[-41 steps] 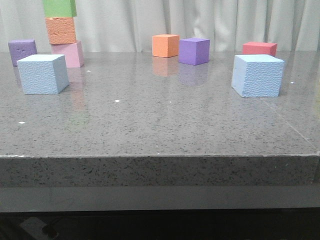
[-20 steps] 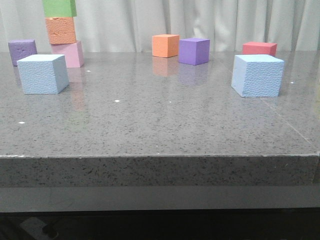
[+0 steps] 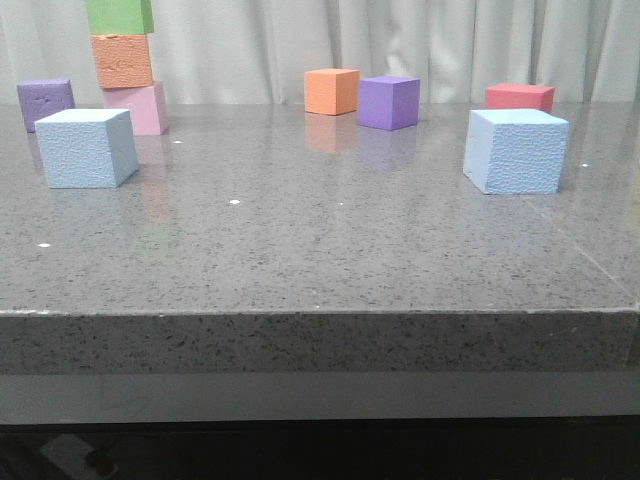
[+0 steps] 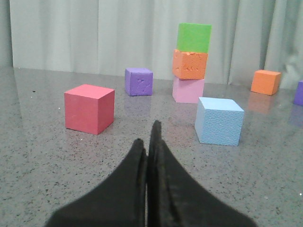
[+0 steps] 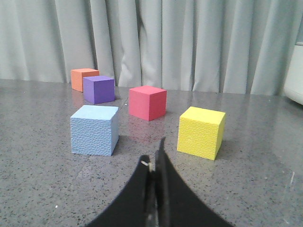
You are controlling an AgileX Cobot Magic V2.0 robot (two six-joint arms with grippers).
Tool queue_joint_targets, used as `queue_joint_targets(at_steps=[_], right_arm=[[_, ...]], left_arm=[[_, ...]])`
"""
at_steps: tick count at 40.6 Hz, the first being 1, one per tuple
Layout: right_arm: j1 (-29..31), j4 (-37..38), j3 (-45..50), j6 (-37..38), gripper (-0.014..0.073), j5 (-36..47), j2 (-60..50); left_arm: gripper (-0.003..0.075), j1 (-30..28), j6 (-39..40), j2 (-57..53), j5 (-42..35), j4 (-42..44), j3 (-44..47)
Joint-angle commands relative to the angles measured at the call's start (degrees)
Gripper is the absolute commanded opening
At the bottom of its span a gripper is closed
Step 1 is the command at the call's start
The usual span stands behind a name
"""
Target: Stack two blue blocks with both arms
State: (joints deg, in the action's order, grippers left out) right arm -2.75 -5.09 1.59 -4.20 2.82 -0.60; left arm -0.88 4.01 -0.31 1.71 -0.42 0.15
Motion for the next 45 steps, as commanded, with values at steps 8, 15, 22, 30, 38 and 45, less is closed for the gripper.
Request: queue_joint_targets(at_steps=[8, 15, 22, 30, 38, 45], right_arm=[[0.45, -0.20, -17.07, -0.42, -0.0119, -8.84, 0.18], [0.45, -0.10, -29.54, -0.47, -0.0119, -19.94, 7.09], [0.45, -0.10, -38.48, -0.47, -0.0119, -28.08, 16.78], [0.45, -0.15, -41.21, -0.47, -0.0119, -32.37, 25.21], [0.45, -0.25, -41.00, -0.47, -0.0119, -32.46, 28.19], [0.45, -0.25, -41.00, -0.47, -0.0119, -32.40, 28.19]], left_arm=[[-0.0020, 0.37, 0.16, -0.67, 6.07, -1.25, -15.76], [-0.0020, 0.37, 0.05, 3.00, 13.38, -0.34, -26.37], [-0.0020, 0.37, 0.05, 10.58, 22.97, 0.01, -35.26], [-0.0020, 0.37, 0.05, 16.04, 25.46, -0.52, -37.80], [-0.0020, 0.37, 0.05, 16.78, 27.30, -0.52, -37.36], [-0.0020, 0.37, 0.05, 16.78, 27.30, -0.52, -37.36]])
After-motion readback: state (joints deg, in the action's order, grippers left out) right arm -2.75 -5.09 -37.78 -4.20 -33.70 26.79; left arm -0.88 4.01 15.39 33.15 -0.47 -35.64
